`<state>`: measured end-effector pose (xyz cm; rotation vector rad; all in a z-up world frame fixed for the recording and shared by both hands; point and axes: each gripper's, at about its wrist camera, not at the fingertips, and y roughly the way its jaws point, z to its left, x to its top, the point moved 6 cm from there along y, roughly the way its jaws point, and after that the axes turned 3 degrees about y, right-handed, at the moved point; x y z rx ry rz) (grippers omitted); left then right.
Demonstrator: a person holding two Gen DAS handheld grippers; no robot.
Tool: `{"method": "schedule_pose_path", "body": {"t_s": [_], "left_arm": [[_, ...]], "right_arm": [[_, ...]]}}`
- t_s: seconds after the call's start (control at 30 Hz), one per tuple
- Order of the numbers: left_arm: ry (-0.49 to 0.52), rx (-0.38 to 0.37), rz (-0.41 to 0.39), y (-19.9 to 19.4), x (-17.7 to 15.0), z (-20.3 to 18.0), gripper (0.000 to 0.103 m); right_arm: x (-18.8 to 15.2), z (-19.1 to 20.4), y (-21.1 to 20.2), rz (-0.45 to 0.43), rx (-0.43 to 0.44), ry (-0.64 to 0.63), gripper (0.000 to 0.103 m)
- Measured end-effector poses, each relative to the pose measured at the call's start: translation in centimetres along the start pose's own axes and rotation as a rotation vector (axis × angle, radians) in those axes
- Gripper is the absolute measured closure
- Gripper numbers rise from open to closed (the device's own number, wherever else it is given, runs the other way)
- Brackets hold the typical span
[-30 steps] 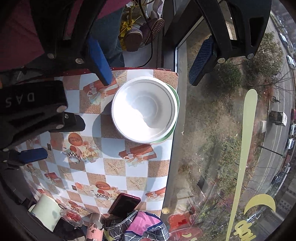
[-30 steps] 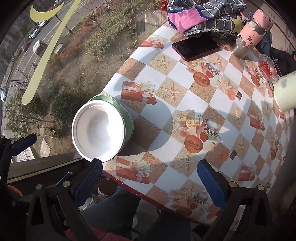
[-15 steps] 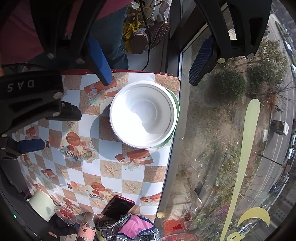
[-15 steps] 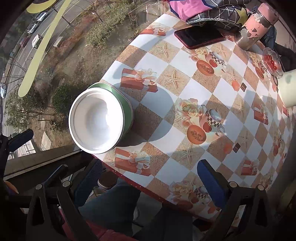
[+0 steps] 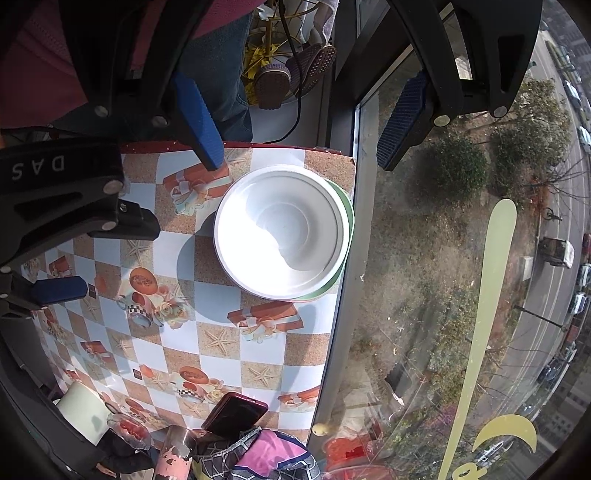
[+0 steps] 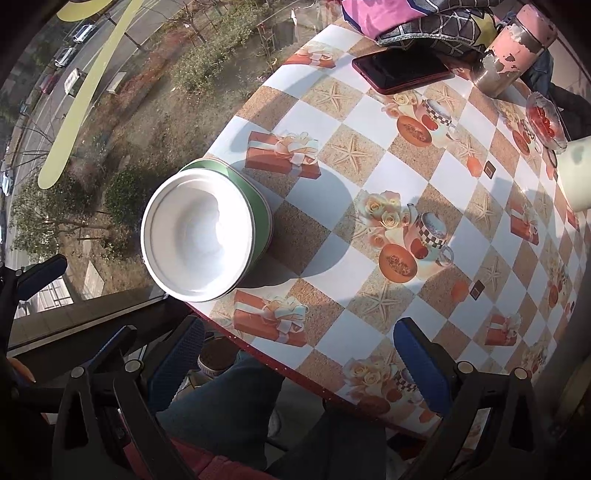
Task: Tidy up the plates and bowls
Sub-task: 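Withdraw both grippers upward from the bowls on the plate stack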
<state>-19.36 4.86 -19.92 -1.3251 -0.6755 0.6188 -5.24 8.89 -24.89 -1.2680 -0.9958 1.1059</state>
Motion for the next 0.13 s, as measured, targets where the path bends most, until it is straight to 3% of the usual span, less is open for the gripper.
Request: {"method": "schedule_pose_path", "body": {"t_s": [0.13], "left_arm": [[-0.046,-0.096,-0.097,-1.6,0.8,0.4,0.016]], "right_arm": [[-0.1,0.3,0.2,0.008,0.007,-0.013,0.000]]}}
